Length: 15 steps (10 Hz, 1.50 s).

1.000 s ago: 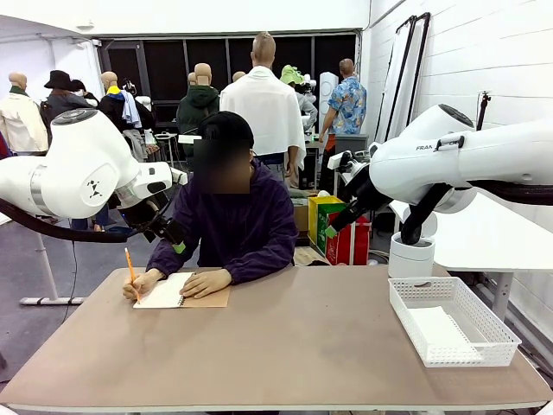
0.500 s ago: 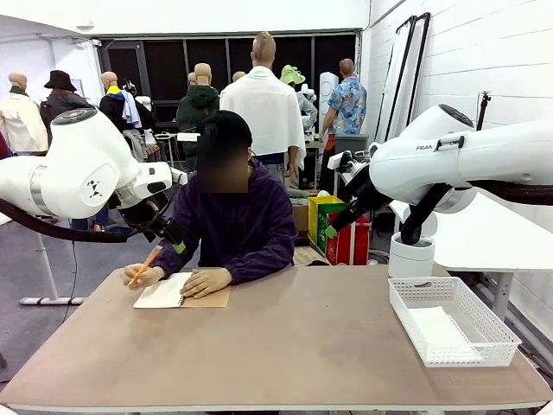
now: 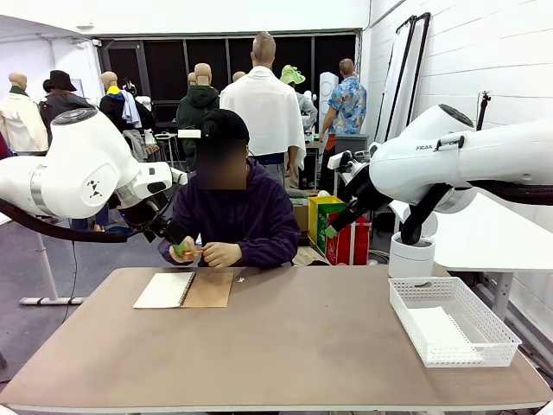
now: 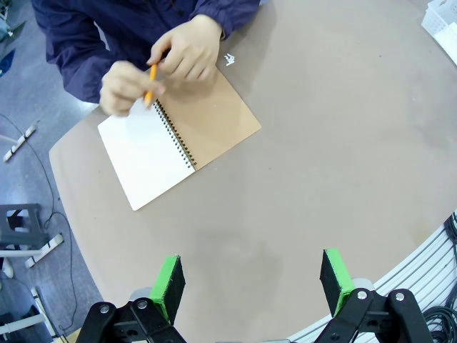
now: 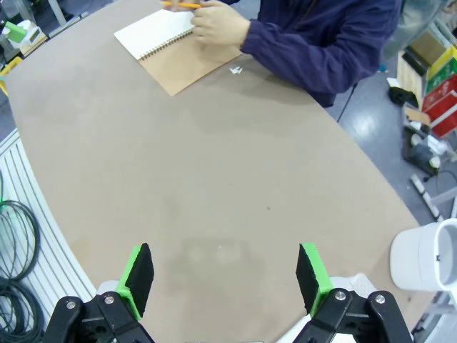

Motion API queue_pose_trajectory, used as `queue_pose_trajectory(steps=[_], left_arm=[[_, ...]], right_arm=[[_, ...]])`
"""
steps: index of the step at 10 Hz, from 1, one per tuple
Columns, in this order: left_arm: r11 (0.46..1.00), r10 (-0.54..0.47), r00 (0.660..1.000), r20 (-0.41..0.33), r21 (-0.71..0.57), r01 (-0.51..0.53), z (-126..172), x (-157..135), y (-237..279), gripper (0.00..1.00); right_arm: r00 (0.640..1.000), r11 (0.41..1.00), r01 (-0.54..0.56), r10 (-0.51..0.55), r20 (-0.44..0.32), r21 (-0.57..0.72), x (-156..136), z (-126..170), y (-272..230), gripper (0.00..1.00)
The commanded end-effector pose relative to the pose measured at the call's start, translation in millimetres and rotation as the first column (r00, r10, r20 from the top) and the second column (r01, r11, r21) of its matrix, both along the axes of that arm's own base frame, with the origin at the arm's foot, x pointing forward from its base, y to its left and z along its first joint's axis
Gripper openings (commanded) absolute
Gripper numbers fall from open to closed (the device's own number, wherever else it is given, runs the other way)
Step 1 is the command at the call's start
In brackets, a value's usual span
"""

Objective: Sort the paper based on its condition.
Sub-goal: If a person hands you a paper, place it in the Organizing basket , and if it's crumpled, put it in the Trash can.

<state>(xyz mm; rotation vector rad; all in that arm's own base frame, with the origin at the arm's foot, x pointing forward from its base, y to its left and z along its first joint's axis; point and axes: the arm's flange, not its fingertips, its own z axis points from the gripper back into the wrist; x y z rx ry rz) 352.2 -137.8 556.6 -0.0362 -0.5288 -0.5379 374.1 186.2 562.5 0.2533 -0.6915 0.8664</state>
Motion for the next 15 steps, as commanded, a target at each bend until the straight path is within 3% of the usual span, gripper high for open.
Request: queue_pose_trajectory(steps=[1, 15], left_arm=[[1.0, -0.001, 1.0, -0.001, -0.012, 0.001, 1.0, -0.2, 0.6, 1.0], [1.0, -0.001, 1.0, -0.001, -0.012, 0.001, 1.0, -0.2, 0.6, 1.0]], right_arm=[[1.0, 1.0, 0.004, -0.004, 0.002, -0.004, 0.2, -0.2, -0.5, 1.0], [1.0, 1.0, 0.004, -0.004, 0.002, -0.004, 0.2, -0.2, -0.5, 1.0]])
